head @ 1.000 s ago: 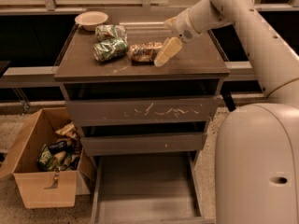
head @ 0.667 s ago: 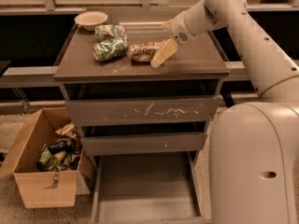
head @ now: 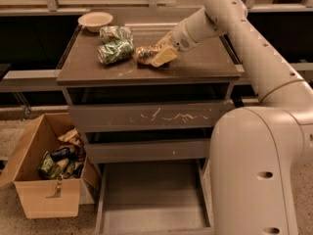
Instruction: Place orange can into bottom drawer
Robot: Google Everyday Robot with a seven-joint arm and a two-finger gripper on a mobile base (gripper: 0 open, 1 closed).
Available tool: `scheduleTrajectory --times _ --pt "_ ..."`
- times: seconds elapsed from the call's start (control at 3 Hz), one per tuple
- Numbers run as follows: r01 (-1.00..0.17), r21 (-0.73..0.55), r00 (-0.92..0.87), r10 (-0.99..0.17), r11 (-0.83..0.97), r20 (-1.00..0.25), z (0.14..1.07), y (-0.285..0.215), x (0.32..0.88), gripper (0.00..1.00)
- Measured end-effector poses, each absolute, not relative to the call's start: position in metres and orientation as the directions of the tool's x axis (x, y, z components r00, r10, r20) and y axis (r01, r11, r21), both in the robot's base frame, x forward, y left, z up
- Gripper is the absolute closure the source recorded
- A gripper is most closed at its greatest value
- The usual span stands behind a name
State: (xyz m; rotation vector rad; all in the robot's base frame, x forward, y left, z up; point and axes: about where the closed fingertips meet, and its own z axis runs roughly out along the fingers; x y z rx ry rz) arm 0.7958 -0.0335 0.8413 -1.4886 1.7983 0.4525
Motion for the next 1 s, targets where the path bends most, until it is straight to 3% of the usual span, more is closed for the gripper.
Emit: scheduleTrajectory --times 0.67,1.0 --pt "-0.947 -0.201 -0.007 -0.640 0.252 -0.768 0.860 -0.041 0.776 0.87" --pt "-0.936 -0.232 0.044 -0.567 0.264 -0.822 0.902 -0.064 0.722 1.00"
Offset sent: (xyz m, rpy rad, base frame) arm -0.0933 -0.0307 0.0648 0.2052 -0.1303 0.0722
